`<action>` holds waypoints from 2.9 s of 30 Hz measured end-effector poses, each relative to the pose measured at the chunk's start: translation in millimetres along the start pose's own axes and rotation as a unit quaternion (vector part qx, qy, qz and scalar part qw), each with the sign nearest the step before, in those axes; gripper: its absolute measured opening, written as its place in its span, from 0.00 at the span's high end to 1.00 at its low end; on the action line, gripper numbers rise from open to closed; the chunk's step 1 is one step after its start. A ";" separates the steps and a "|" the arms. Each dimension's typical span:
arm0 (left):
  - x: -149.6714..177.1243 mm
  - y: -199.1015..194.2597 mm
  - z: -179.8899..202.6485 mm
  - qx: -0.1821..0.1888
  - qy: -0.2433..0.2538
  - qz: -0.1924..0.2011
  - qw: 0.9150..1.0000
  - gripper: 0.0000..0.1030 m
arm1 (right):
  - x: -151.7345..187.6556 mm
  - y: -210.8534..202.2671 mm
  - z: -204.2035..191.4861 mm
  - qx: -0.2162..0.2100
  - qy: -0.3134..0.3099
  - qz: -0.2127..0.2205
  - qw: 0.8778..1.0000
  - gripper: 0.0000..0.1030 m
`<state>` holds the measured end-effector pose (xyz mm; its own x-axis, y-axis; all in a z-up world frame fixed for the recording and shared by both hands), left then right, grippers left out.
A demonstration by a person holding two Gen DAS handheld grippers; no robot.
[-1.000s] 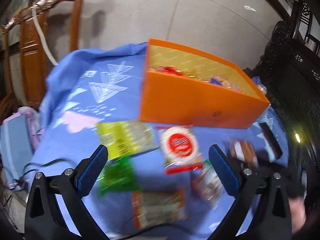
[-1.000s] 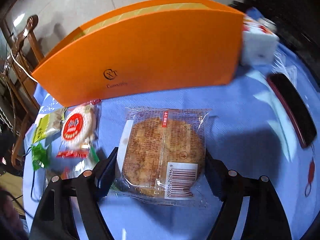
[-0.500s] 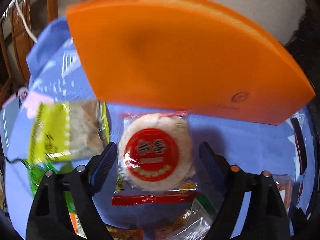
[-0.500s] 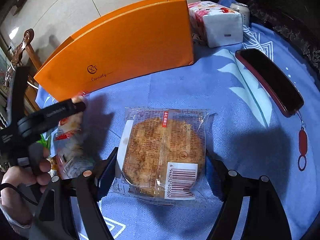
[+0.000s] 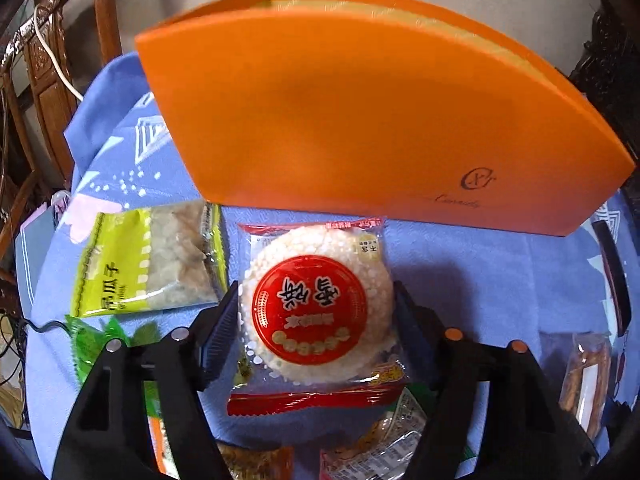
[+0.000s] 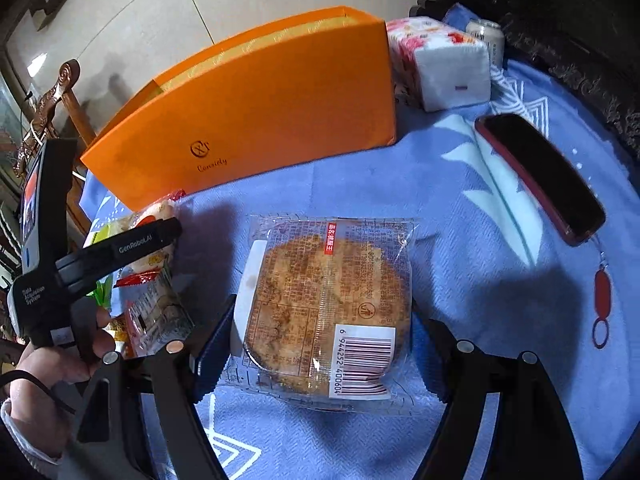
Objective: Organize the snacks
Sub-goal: 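Grasp the barcoded flat cake pack with the right gripper while the left grasps the red-labelled round cake, then lift both packs over the orange box and open both grippers, then grasp the green-topped bun bag with the right gripper while the left grasps the orange-wrapped pack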
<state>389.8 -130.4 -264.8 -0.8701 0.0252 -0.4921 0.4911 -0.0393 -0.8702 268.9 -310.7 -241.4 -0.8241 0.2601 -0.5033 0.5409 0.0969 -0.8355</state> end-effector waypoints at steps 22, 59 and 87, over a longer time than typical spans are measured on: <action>-56.7 -191.4 -57.1 0.065 0.009 0.177 0.982 0.32 | -78.1 -96.0 -58.5 -0.024 -0.069 0.129 0.989 0.23; -93.1 -218.8 -54.0 0.014 0.025 0.197 0.980 0.04 | -115.8 -141.5 -110.9 -0.021 -0.144 0.213 0.966 0.03; 50.2 -182.7 -193.9 0.005 -0.045 0.131 0.990 0.04 | 29.7 38.9 -124.7 -0.044 -0.105 -0.016 0.993 0.14</action>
<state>264.3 71.7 -134.8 -0.7138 -0.0758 -0.6963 0.7000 -0.0432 -0.7129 286.5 -179.4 -261.4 -0.8527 0.0513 -0.5198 0.5194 0.1886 -0.8335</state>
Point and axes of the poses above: each gripper's, at about its wrist camera, not at the fingertips, and y roughly the way its jaws point, z to its right, x to its underside, the point moved 6 cm from there along y, roughly the way its jaws point, and after that the axes turned 2 degrees about -z, right-handed, at the moved point
